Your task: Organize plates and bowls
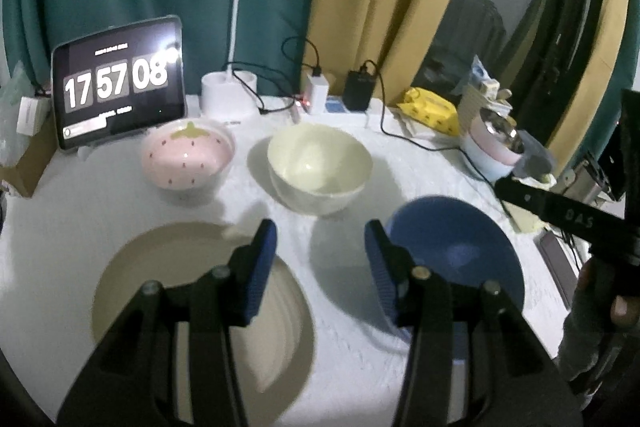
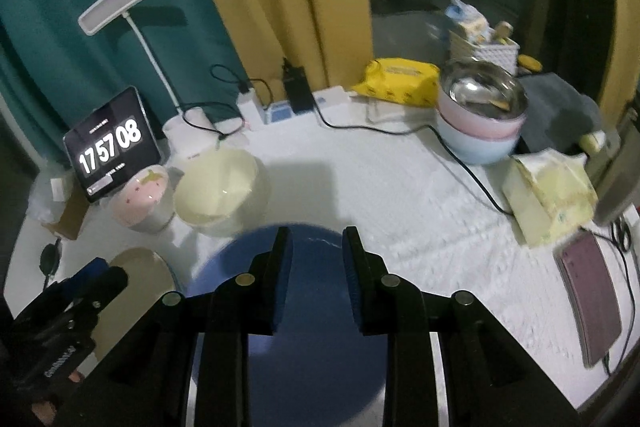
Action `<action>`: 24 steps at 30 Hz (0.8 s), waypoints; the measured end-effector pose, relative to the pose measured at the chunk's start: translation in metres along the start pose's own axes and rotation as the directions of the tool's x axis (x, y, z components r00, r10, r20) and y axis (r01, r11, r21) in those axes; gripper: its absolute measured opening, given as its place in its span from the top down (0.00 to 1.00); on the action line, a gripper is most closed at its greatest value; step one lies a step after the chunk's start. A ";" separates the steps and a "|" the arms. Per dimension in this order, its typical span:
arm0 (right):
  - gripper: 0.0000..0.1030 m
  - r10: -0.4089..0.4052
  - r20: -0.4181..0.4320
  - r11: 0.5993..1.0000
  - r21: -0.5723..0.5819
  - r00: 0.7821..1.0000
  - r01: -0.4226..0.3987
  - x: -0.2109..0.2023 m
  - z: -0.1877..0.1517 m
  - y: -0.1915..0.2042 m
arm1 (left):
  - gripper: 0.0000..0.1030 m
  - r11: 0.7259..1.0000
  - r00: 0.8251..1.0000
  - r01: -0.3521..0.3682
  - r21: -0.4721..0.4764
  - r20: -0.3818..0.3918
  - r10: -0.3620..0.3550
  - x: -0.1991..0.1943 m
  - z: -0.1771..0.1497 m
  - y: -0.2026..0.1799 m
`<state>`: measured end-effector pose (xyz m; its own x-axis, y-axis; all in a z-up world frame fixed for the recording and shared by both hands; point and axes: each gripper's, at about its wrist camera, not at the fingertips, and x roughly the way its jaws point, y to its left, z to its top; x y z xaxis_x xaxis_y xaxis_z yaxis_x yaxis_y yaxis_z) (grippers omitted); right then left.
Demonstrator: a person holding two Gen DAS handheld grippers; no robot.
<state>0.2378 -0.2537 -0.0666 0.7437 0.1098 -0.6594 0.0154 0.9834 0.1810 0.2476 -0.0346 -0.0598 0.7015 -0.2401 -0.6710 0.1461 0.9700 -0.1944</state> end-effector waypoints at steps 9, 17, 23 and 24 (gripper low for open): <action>0.74 0.030 0.005 0.998 -0.047 1.000 -0.030 0.020 0.033 0.032 | 0.54 1.000 1.000 -0.020 0.003 0.017 0.020 0.022 0.030 0.017; 0.73 0.038 -0.025 0.997 -0.062 0.999 -0.039 0.047 0.048 0.048 | 0.54 0.999 0.999 -0.033 -0.002 0.010 0.033 0.045 0.048 0.028; 0.68 0.043 -0.059 0.997 -0.062 0.997 -0.046 0.070 0.057 0.053 | 0.54 0.999 0.999 -0.028 -0.016 -0.014 0.028 0.066 0.055 0.033; 0.66 0.045 -0.064 0.997 -0.061 0.997 -0.049 0.073 0.058 0.054 | 0.54 0.999 0.999 -0.027 -0.020 -0.026 0.027 0.071 0.056 0.034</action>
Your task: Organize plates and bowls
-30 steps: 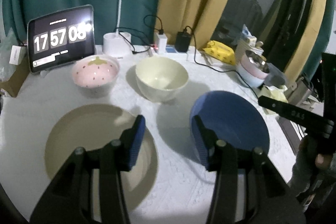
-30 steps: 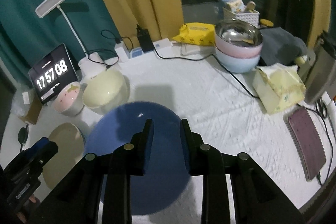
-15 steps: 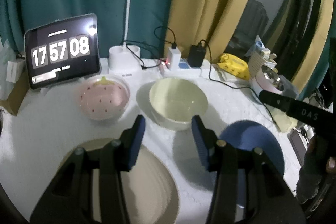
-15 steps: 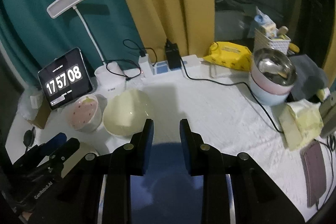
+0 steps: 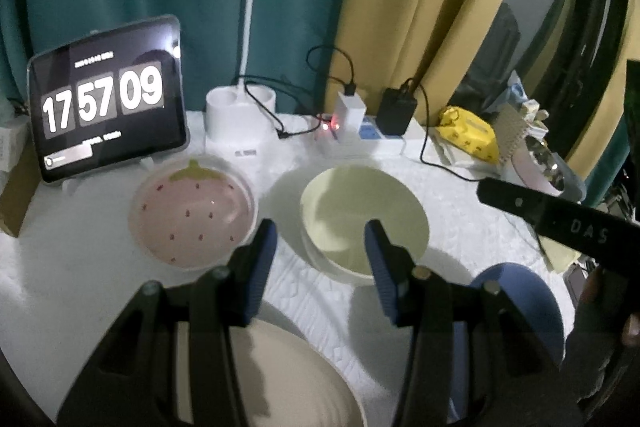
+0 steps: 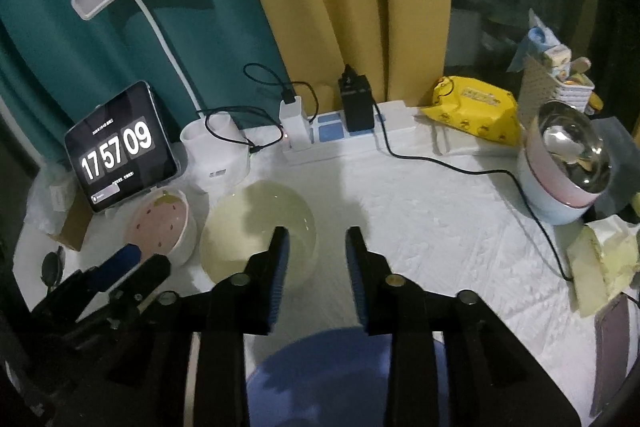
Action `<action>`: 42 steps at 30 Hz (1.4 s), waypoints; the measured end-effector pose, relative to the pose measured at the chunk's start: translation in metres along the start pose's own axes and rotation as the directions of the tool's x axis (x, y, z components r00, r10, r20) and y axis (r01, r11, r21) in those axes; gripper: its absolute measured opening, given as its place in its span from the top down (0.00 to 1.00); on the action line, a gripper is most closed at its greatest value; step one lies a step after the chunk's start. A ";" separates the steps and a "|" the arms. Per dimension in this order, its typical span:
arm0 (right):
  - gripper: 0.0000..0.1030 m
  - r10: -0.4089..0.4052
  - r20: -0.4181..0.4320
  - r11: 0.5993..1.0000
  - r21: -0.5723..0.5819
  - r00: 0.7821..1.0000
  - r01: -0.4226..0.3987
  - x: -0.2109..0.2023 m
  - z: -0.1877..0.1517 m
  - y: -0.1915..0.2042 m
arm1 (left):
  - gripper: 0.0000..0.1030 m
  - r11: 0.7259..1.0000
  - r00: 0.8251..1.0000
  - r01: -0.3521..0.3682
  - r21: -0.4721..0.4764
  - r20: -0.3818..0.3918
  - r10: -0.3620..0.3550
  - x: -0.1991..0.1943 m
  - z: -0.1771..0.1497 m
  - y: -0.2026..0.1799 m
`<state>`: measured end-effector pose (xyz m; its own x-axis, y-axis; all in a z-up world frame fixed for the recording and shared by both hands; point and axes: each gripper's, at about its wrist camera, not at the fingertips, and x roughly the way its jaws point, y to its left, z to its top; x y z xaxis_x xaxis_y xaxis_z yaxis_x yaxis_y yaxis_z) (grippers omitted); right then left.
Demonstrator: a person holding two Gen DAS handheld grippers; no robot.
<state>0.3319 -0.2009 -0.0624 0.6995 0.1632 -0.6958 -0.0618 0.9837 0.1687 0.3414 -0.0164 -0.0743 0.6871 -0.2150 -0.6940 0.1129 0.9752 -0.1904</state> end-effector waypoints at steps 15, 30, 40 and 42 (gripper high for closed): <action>0.66 0.011 -0.116 0.999 0.035 0.993 -0.007 0.058 0.009 -0.001 | 0.54 1.000 0.995 -0.011 -0.027 -0.104 0.008 0.045 0.003 0.006; 0.66 0.044 -0.199 0.998 0.058 0.979 -0.033 0.108 0.000 -0.003 | 0.54 1.000 0.981 -0.020 -0.023 -0.194 0.015 0.081 -0.001 0.005; 0.80 0.032 -0.252 0.999 0.018 0.967 -0.028 0.126 -0.006 0.005 | 0.55 1.000 0.977 -0.009 -0.024 -0.213 0.004 0.090 0.000 0.002; 0.81 0.031 -0.251 0.999 0.018 0.967 -0.027 0.126 -0.006 0.005 | 0.57 1.000 0.978 0.001 -0.019 -0.208 -0.005 0.091 0.000 0.001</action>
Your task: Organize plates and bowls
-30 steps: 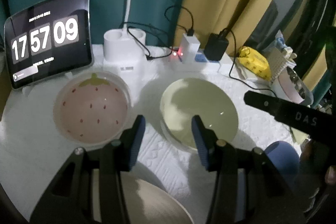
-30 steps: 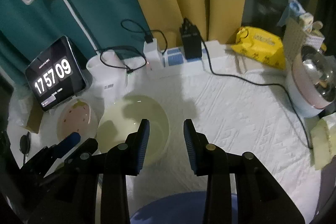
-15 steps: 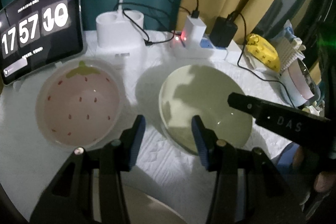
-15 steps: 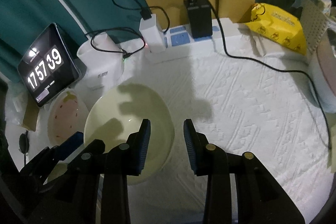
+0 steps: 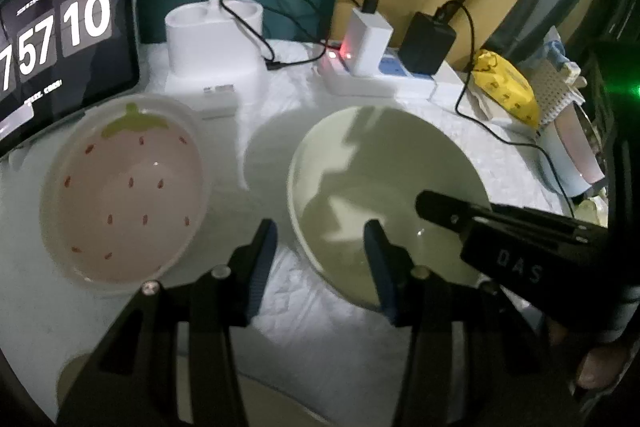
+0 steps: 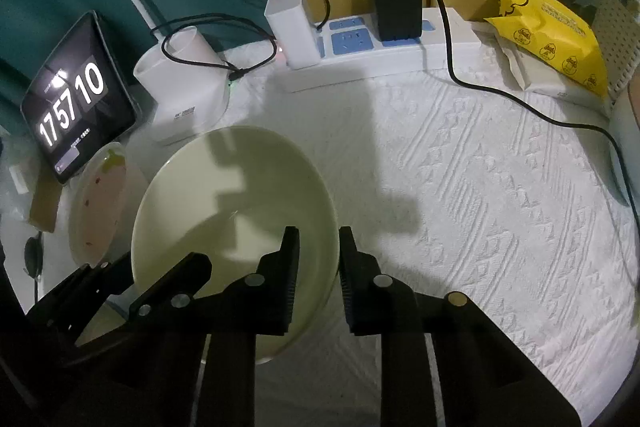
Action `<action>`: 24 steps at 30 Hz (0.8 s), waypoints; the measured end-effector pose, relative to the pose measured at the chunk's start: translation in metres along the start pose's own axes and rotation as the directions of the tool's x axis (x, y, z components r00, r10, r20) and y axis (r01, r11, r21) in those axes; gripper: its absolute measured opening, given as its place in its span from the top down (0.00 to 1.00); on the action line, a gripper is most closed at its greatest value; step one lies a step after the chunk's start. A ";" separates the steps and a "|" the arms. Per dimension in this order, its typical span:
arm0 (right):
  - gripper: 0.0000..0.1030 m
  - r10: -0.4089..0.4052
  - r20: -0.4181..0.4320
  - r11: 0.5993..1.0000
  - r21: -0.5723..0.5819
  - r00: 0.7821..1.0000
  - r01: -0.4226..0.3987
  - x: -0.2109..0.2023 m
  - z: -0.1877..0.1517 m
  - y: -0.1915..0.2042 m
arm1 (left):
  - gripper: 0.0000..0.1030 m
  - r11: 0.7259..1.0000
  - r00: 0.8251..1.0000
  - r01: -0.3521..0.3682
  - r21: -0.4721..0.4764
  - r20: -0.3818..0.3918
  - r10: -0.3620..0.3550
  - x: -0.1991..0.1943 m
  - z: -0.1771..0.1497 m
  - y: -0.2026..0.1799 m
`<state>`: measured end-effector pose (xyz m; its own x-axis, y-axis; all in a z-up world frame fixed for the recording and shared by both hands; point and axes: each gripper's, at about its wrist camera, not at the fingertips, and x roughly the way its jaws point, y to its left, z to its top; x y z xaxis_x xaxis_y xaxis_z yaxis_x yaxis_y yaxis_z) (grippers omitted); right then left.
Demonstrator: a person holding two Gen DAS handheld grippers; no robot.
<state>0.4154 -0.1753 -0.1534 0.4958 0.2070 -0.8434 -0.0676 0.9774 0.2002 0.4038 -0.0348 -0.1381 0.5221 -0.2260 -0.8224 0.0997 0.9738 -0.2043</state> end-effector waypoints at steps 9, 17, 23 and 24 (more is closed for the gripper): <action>0.86 -0.023 0.014 0.999 -0.028 1.000 0.023 -0.003 -0.003 0.002 | 0.69 1.000 1.000 -0.006 0.016 0.020 0.006 -0.003 -0.003 -0.001; 0.87 -0.013 0.044 0.999 -0.046 0.999 0.015 -0.018 -0.006 0.008 | 0.71 0.999 0.998 -0.027 0.026 0.066 0.025 -0.021 -0.005 -0.002; 0.87 0.000 0.087 0.998 -0.057 0.996 0.005 -0.041 -0.008 0.014 | 0.71 0.999 0.995 -0.026 0.028 0.102 0.023 -0.041 -0.006 -0.005; 0.87 0.002 0.094 0.998 -0.057 0.996 0.003 -0.046 -0.008 0.015 | 0.71 0.999 0.994 -0.024 0.027 0.110 0.021 -0.045 -0.007 -0.005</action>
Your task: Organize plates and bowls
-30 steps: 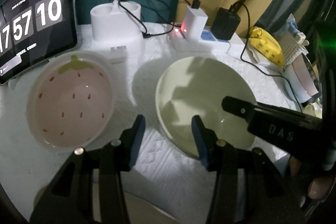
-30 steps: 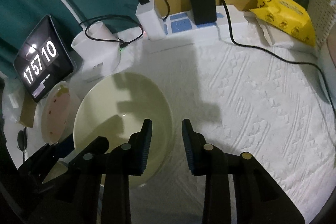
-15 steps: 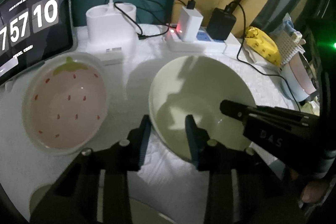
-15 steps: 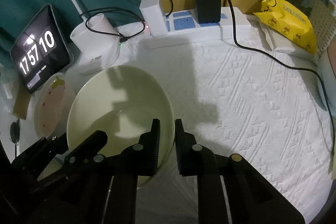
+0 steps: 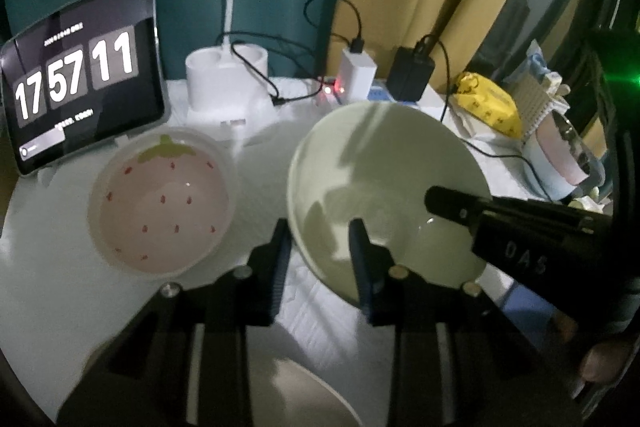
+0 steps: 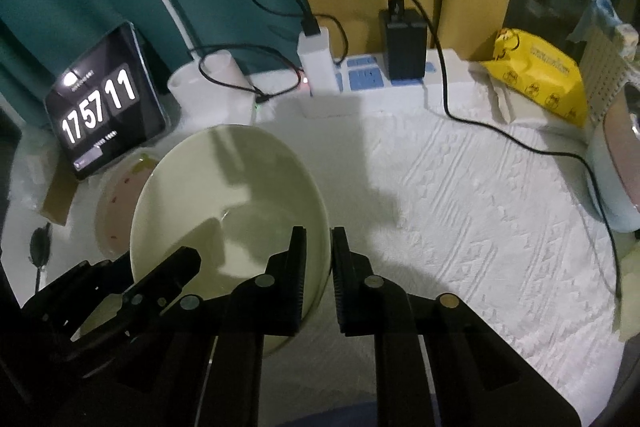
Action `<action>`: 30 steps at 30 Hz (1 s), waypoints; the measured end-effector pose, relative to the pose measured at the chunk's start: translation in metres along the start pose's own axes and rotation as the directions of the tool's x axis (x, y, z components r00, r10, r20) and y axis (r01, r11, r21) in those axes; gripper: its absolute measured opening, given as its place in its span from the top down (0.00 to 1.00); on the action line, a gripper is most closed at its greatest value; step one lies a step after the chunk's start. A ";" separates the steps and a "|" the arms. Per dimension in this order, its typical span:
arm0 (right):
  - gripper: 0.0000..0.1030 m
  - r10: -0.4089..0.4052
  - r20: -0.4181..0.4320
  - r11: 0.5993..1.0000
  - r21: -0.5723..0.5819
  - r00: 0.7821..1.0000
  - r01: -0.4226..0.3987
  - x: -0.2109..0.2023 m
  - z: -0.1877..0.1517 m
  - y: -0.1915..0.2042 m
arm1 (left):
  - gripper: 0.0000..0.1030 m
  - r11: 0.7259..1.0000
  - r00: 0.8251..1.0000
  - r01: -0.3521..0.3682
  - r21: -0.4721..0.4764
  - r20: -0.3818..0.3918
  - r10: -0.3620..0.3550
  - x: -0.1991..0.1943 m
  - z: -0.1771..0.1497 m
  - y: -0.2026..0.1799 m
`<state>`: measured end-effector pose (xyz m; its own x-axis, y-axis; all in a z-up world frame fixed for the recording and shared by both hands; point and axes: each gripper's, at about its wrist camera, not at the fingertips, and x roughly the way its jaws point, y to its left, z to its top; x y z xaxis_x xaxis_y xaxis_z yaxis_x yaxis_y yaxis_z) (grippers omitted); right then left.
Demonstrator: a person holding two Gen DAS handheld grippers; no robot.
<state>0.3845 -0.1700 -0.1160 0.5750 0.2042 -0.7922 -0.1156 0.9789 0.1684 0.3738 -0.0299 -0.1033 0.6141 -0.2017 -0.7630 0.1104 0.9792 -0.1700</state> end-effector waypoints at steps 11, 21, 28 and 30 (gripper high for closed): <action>0.87 0.016 0.074 1.000 -0.006 0.997 -0.016 -0.045 -0.007 0.006 | 0.71 1.000 0.997 0.005 0.014 0.078 -0.006 -0.044 0.000 -0.011; 0.87 0.023 0.121 1.000 -0.011 0.992 -0.022 -0.077 -0.017 0.006 | 0.71 0.999 0.993 0.012 0.033 0.115 -0.016 -0.074 -0.006 -0.022; 0.87 0.020 0.150 1.000 -0.003 0.989 -0.020 -0.098 -0.030 -0.002 | 0.71 0.998 0.991 0.021 0.058 0.129 -0.028 -0.088 -0.014 -0.036; 0.87 0.021 0.154 1.000 0.000 0.988 -0.021 -0.102 -0.033 -0.005 | 0.71 0.998 0.991 0.024 0.064 0.131 -0.032 -0.091 -0.017 -0.040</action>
<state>0.2991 -0.1956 -0.0553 0.6903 0.2212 -0.6889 -0.1279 0.9744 0.1847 0.3003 -0.0507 -0.0372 0.7074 -0.2283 -0.6689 0.1749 0.9735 -0.1474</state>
